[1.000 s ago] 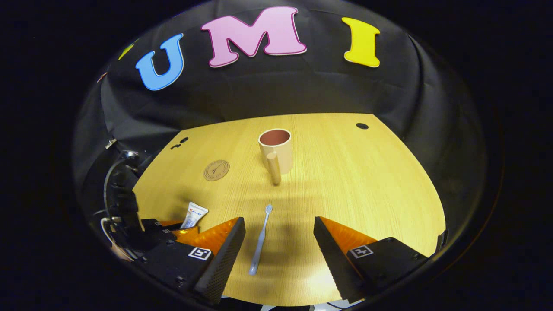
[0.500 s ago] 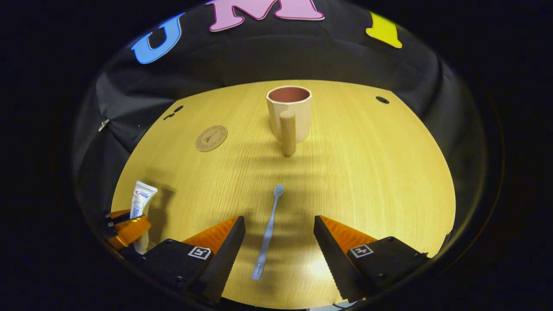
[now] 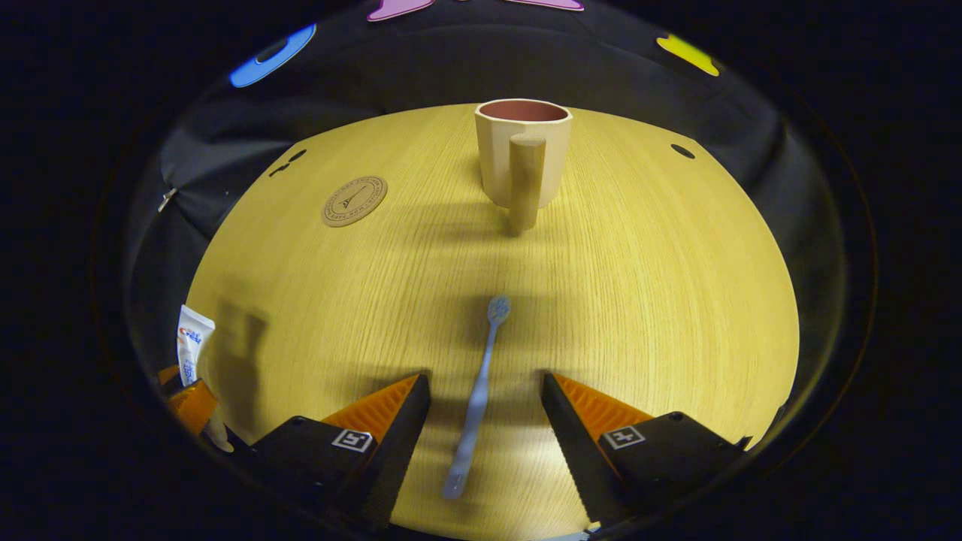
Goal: Put the toothbrush and toothpaste on the desktop into the cup, then pick up the cup and place it on the coaster on the desktop.
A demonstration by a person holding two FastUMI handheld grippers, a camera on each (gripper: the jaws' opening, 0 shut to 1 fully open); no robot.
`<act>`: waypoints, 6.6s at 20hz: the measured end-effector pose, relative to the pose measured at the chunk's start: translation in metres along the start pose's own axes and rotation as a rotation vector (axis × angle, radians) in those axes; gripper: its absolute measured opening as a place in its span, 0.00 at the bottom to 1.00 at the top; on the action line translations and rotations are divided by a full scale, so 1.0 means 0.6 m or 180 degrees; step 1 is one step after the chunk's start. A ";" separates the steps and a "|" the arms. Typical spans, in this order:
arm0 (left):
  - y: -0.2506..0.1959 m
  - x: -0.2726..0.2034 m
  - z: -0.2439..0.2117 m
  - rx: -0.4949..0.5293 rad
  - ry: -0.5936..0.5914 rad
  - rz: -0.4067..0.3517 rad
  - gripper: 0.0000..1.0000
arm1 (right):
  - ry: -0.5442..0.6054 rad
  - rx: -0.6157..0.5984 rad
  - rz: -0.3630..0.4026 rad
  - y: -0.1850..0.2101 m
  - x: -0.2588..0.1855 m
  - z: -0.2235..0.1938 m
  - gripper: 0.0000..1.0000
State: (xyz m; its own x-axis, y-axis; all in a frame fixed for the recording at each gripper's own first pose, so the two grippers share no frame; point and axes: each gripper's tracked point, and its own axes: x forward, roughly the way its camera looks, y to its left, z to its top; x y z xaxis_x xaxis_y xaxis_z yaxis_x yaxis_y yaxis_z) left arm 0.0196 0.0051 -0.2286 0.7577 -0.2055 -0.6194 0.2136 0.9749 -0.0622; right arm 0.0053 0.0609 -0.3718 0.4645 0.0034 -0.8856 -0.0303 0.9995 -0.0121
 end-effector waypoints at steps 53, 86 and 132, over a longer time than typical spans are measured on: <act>-0.305 0.227 0.567 0.0054 -0.1618 -0.0937 0.21 | -0.0471 0.0236 0.0716 -0.188 -0.132 0.124 0.05; -0.259 0.191 0.346 -0.0034 -0.1973 -0.0672 0.98 | -0.2102 0.0404 0.1156 -0.178 -0.117 0.374 0.05; -0.117 0.086 0.122 -0.0105 -0.1108 -0.0116 0.98 | -0.1798 -0.0001 0.0562 -0.107 -0.050 0.367 0.98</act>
State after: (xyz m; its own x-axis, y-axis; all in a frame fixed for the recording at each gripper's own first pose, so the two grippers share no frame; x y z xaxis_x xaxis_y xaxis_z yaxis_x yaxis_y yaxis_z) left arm 0.0891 -0.0802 -0.1990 0.9159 -0.2516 -0.3127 0.2288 0.9675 -0.1081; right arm 0.1881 0.0040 -0.2422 0.8516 0.1864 -0.4899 -0.1502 0.9822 0.1127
